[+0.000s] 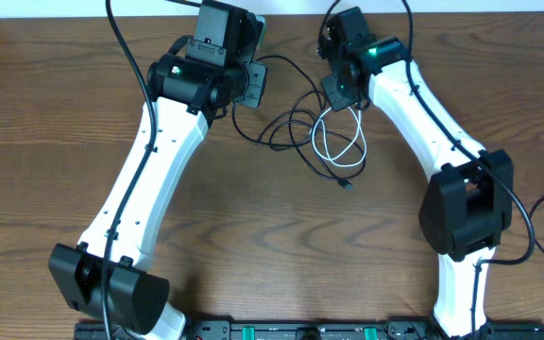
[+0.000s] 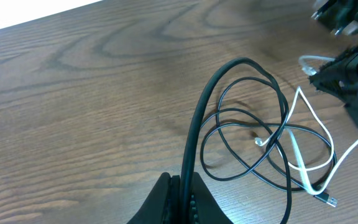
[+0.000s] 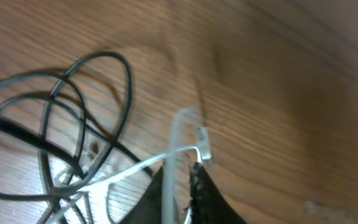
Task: Untangle cables
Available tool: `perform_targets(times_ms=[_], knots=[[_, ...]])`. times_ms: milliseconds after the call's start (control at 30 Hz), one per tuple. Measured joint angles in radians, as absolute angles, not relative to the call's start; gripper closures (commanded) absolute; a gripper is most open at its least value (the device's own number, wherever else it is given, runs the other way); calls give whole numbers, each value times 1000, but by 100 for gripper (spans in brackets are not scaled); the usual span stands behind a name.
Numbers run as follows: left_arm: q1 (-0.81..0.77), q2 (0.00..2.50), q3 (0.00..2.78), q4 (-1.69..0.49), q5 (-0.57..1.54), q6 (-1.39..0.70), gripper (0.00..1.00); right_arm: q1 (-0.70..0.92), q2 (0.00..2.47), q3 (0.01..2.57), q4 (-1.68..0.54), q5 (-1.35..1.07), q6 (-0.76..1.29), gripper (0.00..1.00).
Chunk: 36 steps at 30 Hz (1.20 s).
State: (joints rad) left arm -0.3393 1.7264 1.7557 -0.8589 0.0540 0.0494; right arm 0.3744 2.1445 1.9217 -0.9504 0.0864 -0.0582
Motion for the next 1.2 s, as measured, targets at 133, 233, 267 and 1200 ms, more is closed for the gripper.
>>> perform_targets(times_ms=[133,233,267,1200], knots=[[-339,1726,1756,-860,54,49,93,361,2144,1922,-954,96,-60,45],[-339,1726,1756,-860,54,49,93,363,2144,1921,-956,93,-66,44],[-339,1726,1756,-860,54,49,93,363,2144,1921,-956,93,-66,44],[-339,1726,1756,-869,54,49,93,363,2144,1672,-659,33,-26,56]])
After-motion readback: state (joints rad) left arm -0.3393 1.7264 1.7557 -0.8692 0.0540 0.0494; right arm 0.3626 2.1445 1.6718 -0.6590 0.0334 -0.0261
